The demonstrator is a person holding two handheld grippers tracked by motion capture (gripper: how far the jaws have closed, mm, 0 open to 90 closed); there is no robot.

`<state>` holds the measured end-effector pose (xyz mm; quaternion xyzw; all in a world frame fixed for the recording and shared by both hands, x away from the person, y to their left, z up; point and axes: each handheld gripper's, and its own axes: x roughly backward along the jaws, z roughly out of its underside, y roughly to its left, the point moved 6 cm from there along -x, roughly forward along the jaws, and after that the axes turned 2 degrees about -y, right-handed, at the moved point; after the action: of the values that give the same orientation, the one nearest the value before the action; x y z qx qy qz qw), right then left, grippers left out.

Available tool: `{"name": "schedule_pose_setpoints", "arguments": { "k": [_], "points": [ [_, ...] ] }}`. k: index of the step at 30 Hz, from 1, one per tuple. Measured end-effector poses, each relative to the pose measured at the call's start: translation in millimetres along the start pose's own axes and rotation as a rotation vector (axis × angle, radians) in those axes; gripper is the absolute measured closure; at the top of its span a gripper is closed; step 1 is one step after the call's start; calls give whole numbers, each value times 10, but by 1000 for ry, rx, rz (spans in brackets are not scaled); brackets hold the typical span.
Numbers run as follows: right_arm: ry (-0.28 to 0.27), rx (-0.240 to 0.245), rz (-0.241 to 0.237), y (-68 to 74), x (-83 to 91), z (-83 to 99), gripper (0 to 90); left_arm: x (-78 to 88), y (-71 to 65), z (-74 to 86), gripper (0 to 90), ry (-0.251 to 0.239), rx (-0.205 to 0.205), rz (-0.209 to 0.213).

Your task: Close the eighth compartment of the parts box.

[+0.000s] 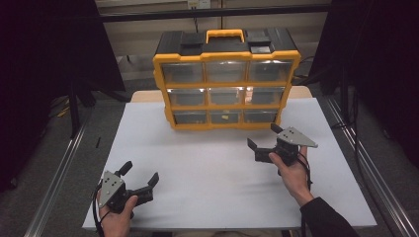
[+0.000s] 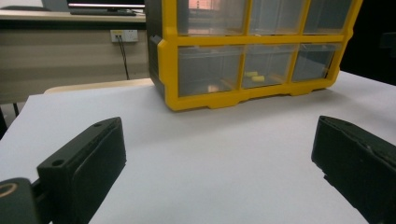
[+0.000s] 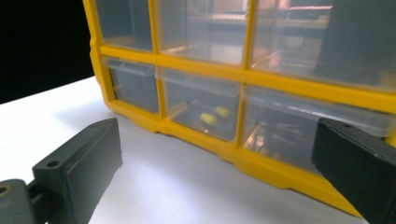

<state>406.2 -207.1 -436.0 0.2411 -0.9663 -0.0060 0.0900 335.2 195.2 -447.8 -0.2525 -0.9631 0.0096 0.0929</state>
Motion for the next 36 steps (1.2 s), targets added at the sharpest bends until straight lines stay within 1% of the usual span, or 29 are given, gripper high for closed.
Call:
{"name": "schedule_pose_setpoints", "arguments": {
  "k": [2,6,9,12,17,24,26,27,29,30,31,33,36],
  "points": [
    [-6,1,-1,-10,46,-9,9,4,6,-2,31,-2,1,-6],
    [-4,1,9,-46,145,23,8,10,-9,-5,31,-5,-9,2],
    [-4,-6,25,-87,227,36,8,10,-15,-6,31,-8,-8,8],
    [-17,-13,45,-128,310,38,8,15,-15,-11,31,-10,-12,11],
    [-19,-19,55,-165,453,73,8,23,-23,-11,29,-11,-12,18],
    [-22,-24,86,-241,631,108,7,26,-13,-13,29,-12,-16,14],
    [-19,-27,100,-260,689,129,8,25,-4,-6,29,-6,-22,12],
    [-16,-21,114,-276,714,141,8,26,-3,-5,29,-6,-21,12],
    [-10,-17,140,-310,772,165,6,30,-11,-18,29,-20,-10,17],
    [-11,-24,146,-321,801,170,6,33,-17,-26,29,-26,-4,18],
    [-15,-25,150,-329,832,171,6,39,-13,-30,29,-26,-8,16],
    [-25,-21,167,-342,897,172,6,41,-7,-27,29,-25,-3,13],
    [-30,-26,172,-329,973,201,6,48,-1,-24,29,-23,-5,5]
  ]
}}
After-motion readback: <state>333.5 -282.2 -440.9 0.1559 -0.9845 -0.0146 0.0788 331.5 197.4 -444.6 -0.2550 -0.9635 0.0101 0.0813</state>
